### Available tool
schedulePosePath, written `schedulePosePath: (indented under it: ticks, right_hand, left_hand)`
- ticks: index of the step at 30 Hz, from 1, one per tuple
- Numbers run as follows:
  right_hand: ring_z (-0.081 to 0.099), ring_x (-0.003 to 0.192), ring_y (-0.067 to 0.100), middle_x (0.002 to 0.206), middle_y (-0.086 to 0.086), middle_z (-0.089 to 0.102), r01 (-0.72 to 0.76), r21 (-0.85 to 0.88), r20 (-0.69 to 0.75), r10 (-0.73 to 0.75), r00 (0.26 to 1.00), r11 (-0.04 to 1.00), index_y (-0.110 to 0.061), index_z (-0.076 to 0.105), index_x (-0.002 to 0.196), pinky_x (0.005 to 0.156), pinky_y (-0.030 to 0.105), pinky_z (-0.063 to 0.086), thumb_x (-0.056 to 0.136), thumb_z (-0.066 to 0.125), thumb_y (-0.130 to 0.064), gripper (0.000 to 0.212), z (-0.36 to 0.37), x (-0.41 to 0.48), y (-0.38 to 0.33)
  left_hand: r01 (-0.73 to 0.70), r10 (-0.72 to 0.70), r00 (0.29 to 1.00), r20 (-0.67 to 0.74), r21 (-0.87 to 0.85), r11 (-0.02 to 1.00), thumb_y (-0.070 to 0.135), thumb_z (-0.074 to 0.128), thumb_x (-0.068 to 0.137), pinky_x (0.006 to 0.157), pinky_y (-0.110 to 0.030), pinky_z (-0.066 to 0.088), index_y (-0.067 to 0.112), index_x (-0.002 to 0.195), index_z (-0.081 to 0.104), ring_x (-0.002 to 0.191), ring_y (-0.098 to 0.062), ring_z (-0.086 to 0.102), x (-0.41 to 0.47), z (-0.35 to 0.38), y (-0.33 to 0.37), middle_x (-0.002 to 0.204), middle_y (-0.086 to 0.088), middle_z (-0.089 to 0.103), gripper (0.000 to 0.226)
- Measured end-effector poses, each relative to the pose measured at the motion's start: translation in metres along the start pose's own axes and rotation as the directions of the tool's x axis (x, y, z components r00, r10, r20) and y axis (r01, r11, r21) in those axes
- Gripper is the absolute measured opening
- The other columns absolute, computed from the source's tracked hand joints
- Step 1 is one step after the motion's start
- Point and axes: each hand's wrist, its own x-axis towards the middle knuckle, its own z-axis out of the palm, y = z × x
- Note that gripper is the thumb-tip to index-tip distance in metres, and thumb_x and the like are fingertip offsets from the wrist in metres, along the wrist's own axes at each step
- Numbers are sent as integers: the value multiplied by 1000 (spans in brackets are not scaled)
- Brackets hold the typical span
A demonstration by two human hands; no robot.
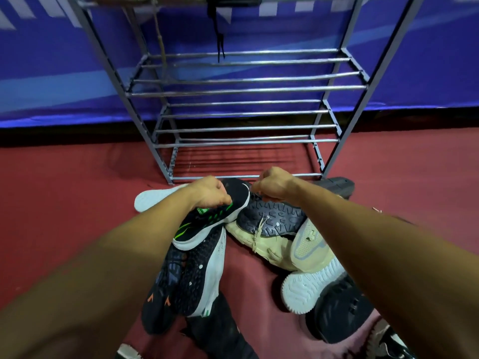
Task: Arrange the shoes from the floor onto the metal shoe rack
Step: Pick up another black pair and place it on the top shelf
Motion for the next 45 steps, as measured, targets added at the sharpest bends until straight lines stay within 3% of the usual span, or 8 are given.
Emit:
schedulePosePath:
  ticks: [3, 11, 17, 21, 25, 33, 40, 45]
  right_hand:
    - [52, 63, 15, 78, 7, 61, 13, -4, 7, -13, 1000, 1000, 1, 68, 104, 52, 26, 41, 92, 70, -28, 31, 0, 1, 0]
    - [49, 58, 15, 72, 6, 60, 45, -48, 9, -45, 999, 998, -9, 64, 83, 51, 25, 40, 92, 68, -25, 19, 0, 2, 9]
    - [62, 68, 18, 82, 8, 70, 27, -195, 24, -23, 999, 980, -2, 73, 99, 56, 27, 49, 90, 72, -28, 28, -7, 0, 18]
    - [70, 89, 26, 98, 11, 73, 42, -361, 28, -35, 999, 931, -4, 73, 100, 78, 38, 59, 90, 68, -31, 30, -7, 10, 19]
    - [59, 80, 26, 92, 10, 63, 56, -514, 81, -17, 997, 856, -8, 63, 85, 58, 30, 44, 89, 64, -30, 23, 6, 18, 28]
    - [57, 80, 23, 87, 6, 60, 36, -629, 124, 54, 991, 777, -17, 57, 81, 58, 23, 37, 87, 67, -28, 16, 10, 26, 50]
    - [61, 87, 27, 103, 6, 66, 3, -671, 79, 68, 995, 742, -25, 63, 107, 69, 30, 48, 81, 66, -36, 28, -12, 43, 71]
    - [65, 108, 29, 118, 4, 65, -72, -670, -4, 93, 996, 739, -24, 60, 124, 80, 32, 50, 88, 63, -31, 37, -26, 45, 91]
  left_hand:
    - [-1, 1, 1000, -9, 4, 1000, 26, 74, 85, 82, -31, 52, 10, 99, 72, 91, -21, 67, 2, 0, 0, 97, -6, 72, 21]
    - [-1, 1, 1000, -27, -6, 1000, 27, 76, 84, 80, -28, 49, 16, 93, 70, 87, -16, 62, 8, 3, -3, 94, 0, 68, 15]
    - [-31, 34, 999, -14, 166, 986, 26, 74, 85, 80, -30, 51, 16, 90, 71, 99, -23, 68, 10, 2, -6, 102, -6, 74, 12]
    - [-32, 38, 999, -12, 335, 942, 31, 72, 86, 81, -28, 48, 15, 94, 72, 100, -22, 65, 20, -8, -7, 106, -5, 73, 18]
    - [-40, 50, 999, -17, 384, 922, 31, 71, 85, 82, -29, 50, 16, 98, 73, 97, -22, 64, 32, -6, -12, 103, -4, 72, 20]
    - [-83, 58, 995, 75, 381, 921, 29, 71, 84, 89, -36, 55, 13, 102, 71, 100, -26, 66, 54, 26, -20, 105, -7, 72, 24]
    - [-137, 93, 986, 135, 363, 922, 28, 71, 86, 74, -31, 48, 14, 92, 65, 78, -23, 55, 86, 42, 2, 87, -5, 62, 16]
    - [-183, 133, 978, 161, 358, 916, 32, 73, 82, 83, -38, 54, 15, 93, 69, 81, -25, 60, 117, 70, 32, 90, -5, 67, 21]
